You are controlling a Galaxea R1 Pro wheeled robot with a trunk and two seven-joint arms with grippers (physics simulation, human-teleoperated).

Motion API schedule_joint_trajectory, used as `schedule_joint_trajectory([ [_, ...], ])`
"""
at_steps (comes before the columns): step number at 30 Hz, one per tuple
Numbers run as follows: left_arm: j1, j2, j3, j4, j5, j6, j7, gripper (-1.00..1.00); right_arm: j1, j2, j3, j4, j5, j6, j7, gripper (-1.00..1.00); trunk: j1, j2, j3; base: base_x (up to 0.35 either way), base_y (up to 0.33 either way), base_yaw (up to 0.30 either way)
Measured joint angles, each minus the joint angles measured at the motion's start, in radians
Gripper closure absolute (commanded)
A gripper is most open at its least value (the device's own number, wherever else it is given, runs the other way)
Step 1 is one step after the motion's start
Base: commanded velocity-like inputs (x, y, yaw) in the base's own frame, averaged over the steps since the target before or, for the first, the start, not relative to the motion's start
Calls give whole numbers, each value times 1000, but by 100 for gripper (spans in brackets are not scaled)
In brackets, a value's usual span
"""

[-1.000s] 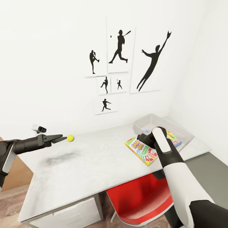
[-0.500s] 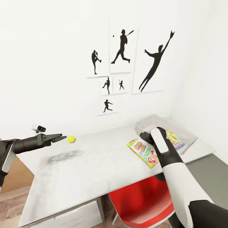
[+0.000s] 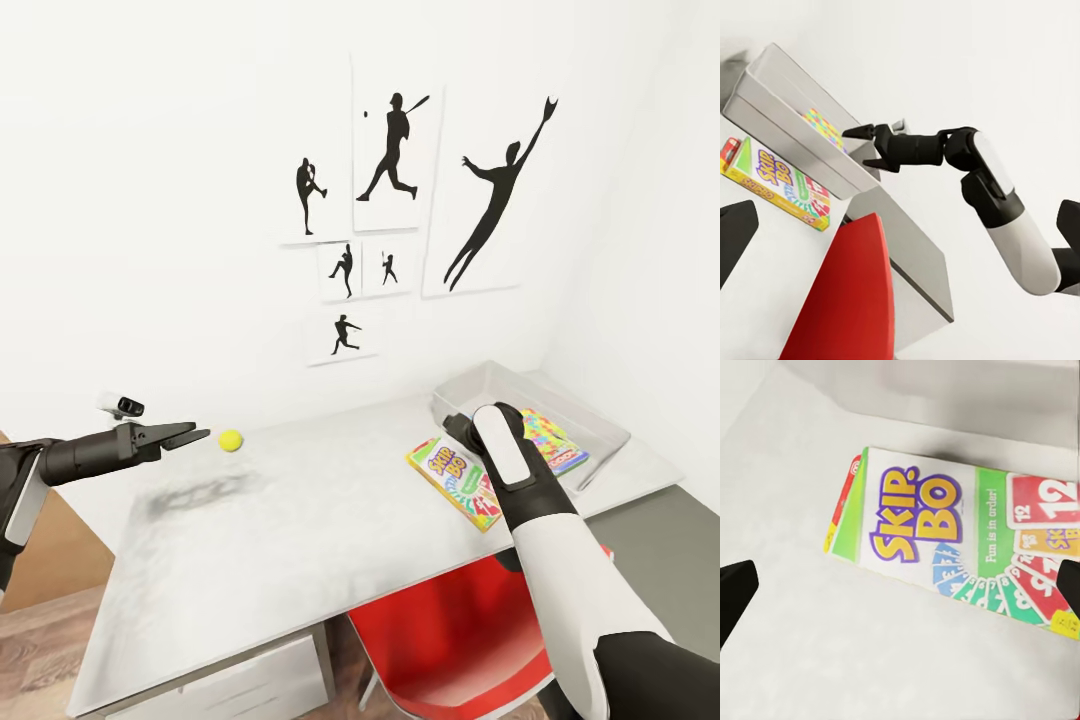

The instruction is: Put all the toys in the child's room - the three board games (two on the bed and one on the table), the two jigsaw puzzles on the table, and the tennis ball on the table - inside the toy box on the table in the child's room.

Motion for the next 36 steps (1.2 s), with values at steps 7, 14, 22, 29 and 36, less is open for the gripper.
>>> schedule_joint_trajectory([
  [7,0,1,0,0,-1,-1,0,-100,0,-1,2,17,1,-23,0,-100,0,0,0,0,0,0],
  [14,0,2,0,0,-3,-1,0,-100,3,-6,35,21,28,-95,-1,-100,0,0,0,0,0,0],
  [22,0,2,0,0,-3,-1,0,-100,7,-2,73,29,76,-155,-1,-100,0,0,0,0,0,0],
  [29,0,2,0,1,-3,-1,1,-100,9,-4,76,34,78,-160,-1,-100,0,0,0,0,0,0],
  [36,0,5,0,2,-3,-1,2,-100,11,-5,75,34,80,-170,-1,-100,0,0,0,0,4,0],
])
